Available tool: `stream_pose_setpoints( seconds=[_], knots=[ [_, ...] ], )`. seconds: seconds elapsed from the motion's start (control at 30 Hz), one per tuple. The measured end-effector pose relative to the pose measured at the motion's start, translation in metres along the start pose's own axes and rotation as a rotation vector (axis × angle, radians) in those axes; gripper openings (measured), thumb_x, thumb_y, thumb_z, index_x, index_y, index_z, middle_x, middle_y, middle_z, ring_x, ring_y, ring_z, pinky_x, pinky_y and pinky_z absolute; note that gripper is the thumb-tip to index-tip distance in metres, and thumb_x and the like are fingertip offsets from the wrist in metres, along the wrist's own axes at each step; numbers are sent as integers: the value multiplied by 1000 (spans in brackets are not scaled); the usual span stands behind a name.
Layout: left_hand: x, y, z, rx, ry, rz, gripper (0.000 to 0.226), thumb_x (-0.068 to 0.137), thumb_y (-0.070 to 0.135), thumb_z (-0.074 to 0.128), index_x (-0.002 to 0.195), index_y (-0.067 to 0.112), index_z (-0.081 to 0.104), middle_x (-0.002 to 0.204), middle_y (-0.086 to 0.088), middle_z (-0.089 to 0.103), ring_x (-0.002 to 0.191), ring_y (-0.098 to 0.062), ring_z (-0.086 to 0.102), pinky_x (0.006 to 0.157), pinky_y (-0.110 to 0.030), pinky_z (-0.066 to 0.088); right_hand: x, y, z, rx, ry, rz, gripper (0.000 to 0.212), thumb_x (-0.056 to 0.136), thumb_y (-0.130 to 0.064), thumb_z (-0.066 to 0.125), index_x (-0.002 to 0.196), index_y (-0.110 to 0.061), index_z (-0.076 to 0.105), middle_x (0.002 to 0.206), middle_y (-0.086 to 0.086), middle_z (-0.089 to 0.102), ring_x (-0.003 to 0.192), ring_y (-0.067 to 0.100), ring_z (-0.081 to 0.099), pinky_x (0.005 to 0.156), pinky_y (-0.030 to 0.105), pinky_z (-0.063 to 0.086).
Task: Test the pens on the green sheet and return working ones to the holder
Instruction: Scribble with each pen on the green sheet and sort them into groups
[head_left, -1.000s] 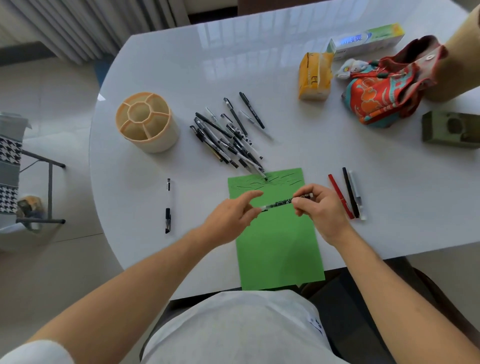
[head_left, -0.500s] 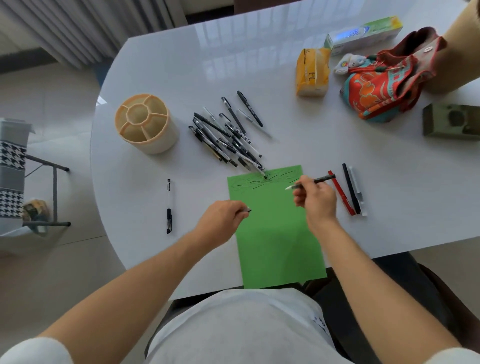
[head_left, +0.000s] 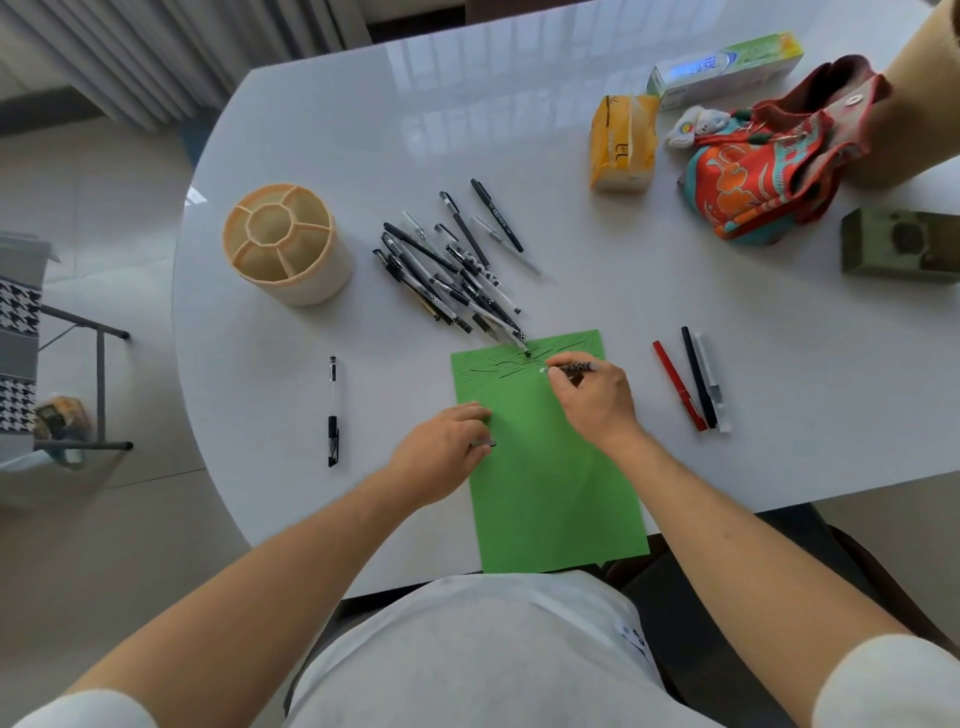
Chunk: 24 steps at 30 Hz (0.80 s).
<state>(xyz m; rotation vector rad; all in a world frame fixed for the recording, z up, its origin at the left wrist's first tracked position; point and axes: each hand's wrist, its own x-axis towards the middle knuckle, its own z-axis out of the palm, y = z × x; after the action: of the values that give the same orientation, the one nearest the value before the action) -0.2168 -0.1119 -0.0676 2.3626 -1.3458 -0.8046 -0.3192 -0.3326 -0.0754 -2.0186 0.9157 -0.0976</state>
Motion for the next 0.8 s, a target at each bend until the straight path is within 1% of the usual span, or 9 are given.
stream_pose_setpoints(
  seconds=[0.1, 0.2, 0.3, 0.4, 0.47, 0.53, 0.6, 0.67, 0.8],
  knots=[
    [-2, -1, 1, -5, 4, -6, 21, 99, 32, 55, 106, 21, 71, 147, 4, 52, 140, -12, 42, 111, -33, 37, 3, 0, -3, -27, 23, -31, 14, 92, -28, 67, 98, -23, 78, 83, -7, 74, 73, 13, 68, 75, 30, 60],
    [-1, -1, -1, -9, 15, -7, 21, 99, 32, 55, 104, 21, 71, 145, 5, 54, 139, -11, 43, 111, -32, 38, 9, 3, -15, -20, 107, 32, 14, 92, -23, 63, 94, -19, 76, 79, -6, 71, 75, 15, 68, 71, 24, 57],
    [-1, 1, -2, -31, 21, -2, 20, 99, 32, 55, 103, 20, 71, 141, 2, 58, 136, -13, 47, 110, -34, 40, 7, 5, -24, 116, 101, 112, 7, 92, -24, 64, 93, -22, 71, 83, -1, 75, 69, 17, 71, 65, 28, 58],
    [0, 7, -5, -72, 65, -23, 18, 98, 32, 57, 102, 20, 71, 134, 0, 62, 123, -16, 57, 101, -35, 47, -6, 0, -28, 325, 61, 153, 2, 92, -18, 65, 92, -20, 66, 81, 4, 77, 60, 19, 70, 62, 34, 59],
    [2, 11, -7, -98, 101, -31, 18, 98, 32, 57, 103, 20, 71, 126, 1, 66, 112, -17, 61, 94, -35, 51, -18, -7, -29, 477, -47, 158, 3, 93, -13, 66, 92, -15, 66, 82, 8, 77, 61, 21, 70, 65, 38, 62],
    [3, 17, -11, -122, 111, -31, 19, 98, 32, 57, 105, 19, 70, 113, 3, 70, 99, -16, 64, 84, -34, 53, -32, -13, -26, 570, -159, 148, 2, 93, -10, 67, 92, -12, 67, 82, 12, 77, 62, 20, 70, 66, 38, 63],
    [5, 22, -13, -126, 96, -42, 20, 99, 32, 56, 106, 20, 69, 100, 6, 71, 87, -14, 65, 73, -29, 49, -44, -19, -22, 597, -217, 135, 4, 93, -6, 67, 91, -9, 68, 81, 15, 76, 61, 21, 69, 65, 39, 62],
    [7, 26, -14, -134, 87, -56, 19, 99, 33, 56, 105, 21, 69, 86, 10, 65, 77, -13, 62, 66, -26, 43, -50, -22, -17, 587, -236, 127, 5, 93, -5, 67, 90, -9, 68, 79, 15, 76, 59, 23, 68, 65, 40, 61],
    [8, 32, -17, -151, 54, -55, 15, 99, 29, 57, 101, 19, 68, 76, 13, 59, 70, -12, 58, 64, -29, 48, -55, -24, -10, 560, -223, 133, 9, 93, -6, 67, 87, -12, 69, 78, 16, 76, 58, 25, 66, 69, 51, 62]
  ],
)
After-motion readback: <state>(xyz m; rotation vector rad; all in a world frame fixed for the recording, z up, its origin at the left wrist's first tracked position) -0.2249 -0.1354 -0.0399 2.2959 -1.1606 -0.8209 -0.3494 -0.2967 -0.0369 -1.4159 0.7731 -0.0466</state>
